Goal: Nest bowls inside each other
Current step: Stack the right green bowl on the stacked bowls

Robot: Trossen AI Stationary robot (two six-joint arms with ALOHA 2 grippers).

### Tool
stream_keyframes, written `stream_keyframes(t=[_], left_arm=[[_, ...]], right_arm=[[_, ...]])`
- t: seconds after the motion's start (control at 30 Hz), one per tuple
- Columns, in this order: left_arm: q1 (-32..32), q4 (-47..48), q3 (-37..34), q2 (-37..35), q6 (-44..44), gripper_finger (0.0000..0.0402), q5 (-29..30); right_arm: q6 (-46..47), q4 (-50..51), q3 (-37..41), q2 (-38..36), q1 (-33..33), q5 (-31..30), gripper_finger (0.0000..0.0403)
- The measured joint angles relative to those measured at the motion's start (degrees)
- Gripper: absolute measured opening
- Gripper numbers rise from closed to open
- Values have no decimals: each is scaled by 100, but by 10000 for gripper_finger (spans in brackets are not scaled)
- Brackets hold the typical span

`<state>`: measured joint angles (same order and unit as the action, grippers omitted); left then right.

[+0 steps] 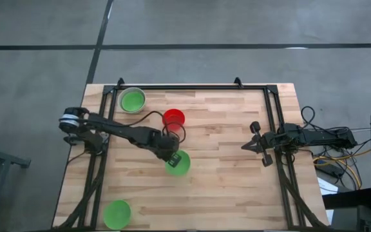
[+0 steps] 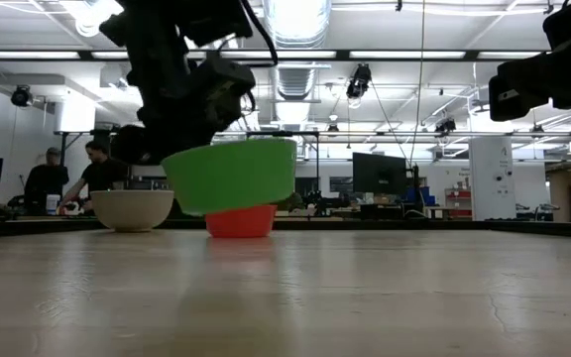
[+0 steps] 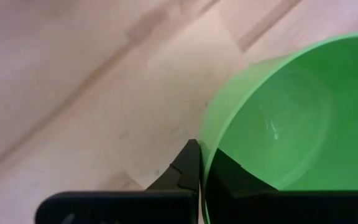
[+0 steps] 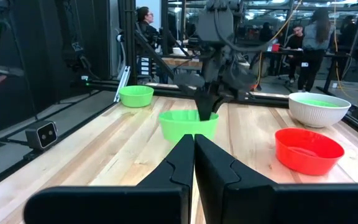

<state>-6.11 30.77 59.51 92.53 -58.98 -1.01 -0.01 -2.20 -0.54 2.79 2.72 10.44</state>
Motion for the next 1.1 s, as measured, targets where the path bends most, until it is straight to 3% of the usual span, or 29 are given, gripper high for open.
stream_keyframes(t=[0.6, 1.1], left_arm=[[0, 575, 32, -1451, 720, 4, 1670], [2, 790, 20, -1982, 1452, 7, 2051]], right_arm=[[0, -1, -1, -2, 0, 0, 9], [0, -2, 0, -3, 1, 0, 9]])
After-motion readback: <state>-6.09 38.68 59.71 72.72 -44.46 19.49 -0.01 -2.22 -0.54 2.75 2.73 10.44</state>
